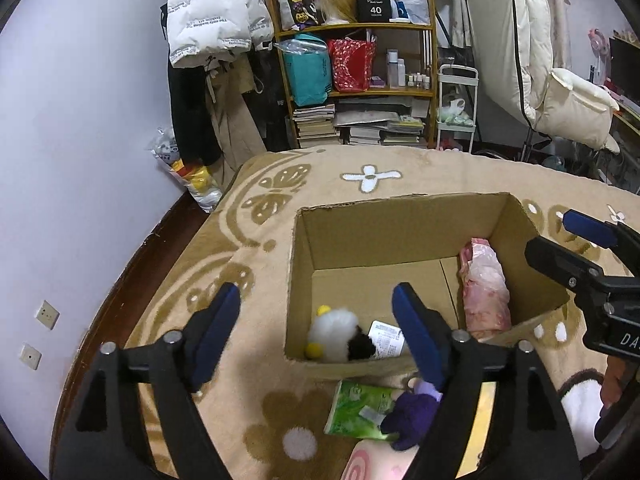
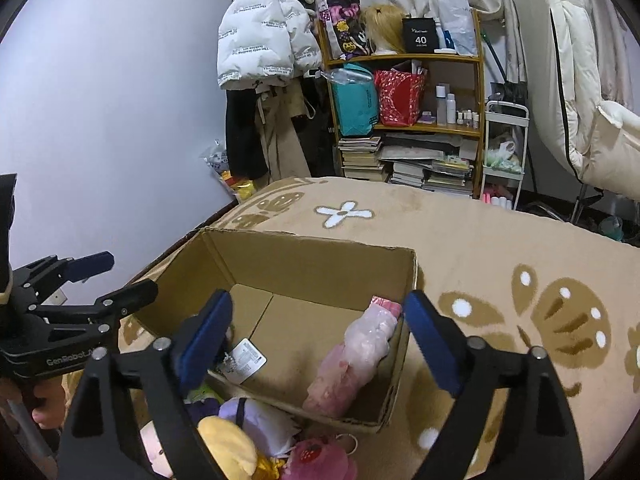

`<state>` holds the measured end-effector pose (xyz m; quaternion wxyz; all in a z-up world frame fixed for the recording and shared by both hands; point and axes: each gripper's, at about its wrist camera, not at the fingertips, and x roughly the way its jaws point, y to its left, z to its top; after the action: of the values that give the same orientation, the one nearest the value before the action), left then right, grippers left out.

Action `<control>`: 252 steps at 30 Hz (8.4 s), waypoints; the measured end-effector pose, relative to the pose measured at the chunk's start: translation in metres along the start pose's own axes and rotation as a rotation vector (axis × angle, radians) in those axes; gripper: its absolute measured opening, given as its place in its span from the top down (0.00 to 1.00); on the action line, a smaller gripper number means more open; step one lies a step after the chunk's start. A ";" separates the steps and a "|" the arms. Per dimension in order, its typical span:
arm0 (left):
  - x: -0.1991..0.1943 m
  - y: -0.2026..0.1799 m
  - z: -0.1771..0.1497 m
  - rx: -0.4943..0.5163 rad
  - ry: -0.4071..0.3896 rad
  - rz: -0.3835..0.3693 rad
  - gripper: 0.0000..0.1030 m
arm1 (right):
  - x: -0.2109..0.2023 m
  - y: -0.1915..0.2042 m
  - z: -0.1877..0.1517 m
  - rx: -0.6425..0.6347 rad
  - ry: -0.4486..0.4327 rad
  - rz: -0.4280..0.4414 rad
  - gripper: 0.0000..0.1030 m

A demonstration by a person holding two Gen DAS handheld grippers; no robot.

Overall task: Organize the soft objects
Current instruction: 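Withdraw both tools from the box toward the remaining toys, then grasp the pink roll-cake plush with the left gripper while the right gripper grasps the yellow dog plush, then carry both plushes over the box and release them inside, then withdraw both tools and approach the pink bear plush with the right gripper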

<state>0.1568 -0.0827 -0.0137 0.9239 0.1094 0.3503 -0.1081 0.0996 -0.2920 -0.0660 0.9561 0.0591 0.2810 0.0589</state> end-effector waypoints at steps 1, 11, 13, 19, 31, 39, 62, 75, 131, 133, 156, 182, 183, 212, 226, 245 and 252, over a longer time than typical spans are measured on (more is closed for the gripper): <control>-0.004 0.002 -0.001 -0.002 0.000 0.003 0.18 | 0.003 -0.002 0.000 0.001 -0.001 0.002 0.08; -0.046 0.014 -0.014 -0.008 -0.031 0.041 0.04 | -0.036 0.003 -0.011 0.068 -0.003 0.010 0.01; -0.057 0.017 -0.017 -0.015 -0.042 0.056 0.04 | -0.046 0.006 -0.012 0.070 -0.008 0.006 0.01; -0.081 0.031 -0.027 -0.068 -0.047 0.074 0.04 | -0.076 0.010 -0.019 0.096 -0.010 0.006 0.01; -0.113 0.041 -0.059 -0.067 -0.011 0.072 0.04 | -0.112 0.017 -0.040 0.144 -0.020 0.009 0.01; -0.113 0.035 -0.075 -0.052 0.017 0.062 0.04 | -0.112 0.024 -0.049 0.153 -0.004 0.015 0.01; -0.063 0.012 -0.099 0.027 0.182 0.044 0.04 | -0.052 0.030 -0.073 0.172 0.145 0.053 0.06; -0.035 0.005 -0.107 0.020 0.290 -0.025 0.04 | -0.026 0.032 -0.084 0.197 0.222 0.095 0.06; 0.019 -0.001 -0.128 -0.145 0.446 -0.273 0.52 | 0.009 0.035 -0.097 0.184 0.309 0.128 0.55; 0.012 0.001 -0.129 -0.142 0.420 -0.249 0.53 | 0.005 0.033 -0.096 0.185 0.290 0.125 0.56; -0.093 0.037 -0.090 -0.175 0.021 -0.039 0.54 | -0.099 0.017 -0.056 0.213 -0.065 0.087 0.58; -0.051 0.035 0.005 -0.132 -0.169 -0.056 0.54 | -0.054 -0.007 -0.005 0.112 -0.157 0.011 0.58; -0.046 0.035 0.006 -0.134 -0.166 -0.057 0.54 | -0.050 -0.007 -0.003 0.108 -0.155 0.014 0.58; -0.001 -0.001 0.004 -0.074 -0.102 -0.207 0.24 | -0.004 -0.013 0.005 0.153 -0.050 0.067 0.39; -0.049 0.013 0.000 -0.036 -0.076 -0.058 0.04 | -0.037 -0.003 0.003 0.177 -0.002 0.020 0.05; -0.133 0.037 -0.040 -0.105 -0.033 0.021 0.02 | -0.119 0.035 -0.015 0.113 0.014 0.050 0.00; -0.138 0.023 -0.065 -0.072 0.022 0.011 0.02 | -0.133 0.039 -0.038 0.130 0.044 0.046 0.00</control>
<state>0.0217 -0.0259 0.0341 0.9239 0.0794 0.3636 -0.0892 -0.0351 -0.2698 -0.0219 0.9421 0.1261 0.3040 0.0636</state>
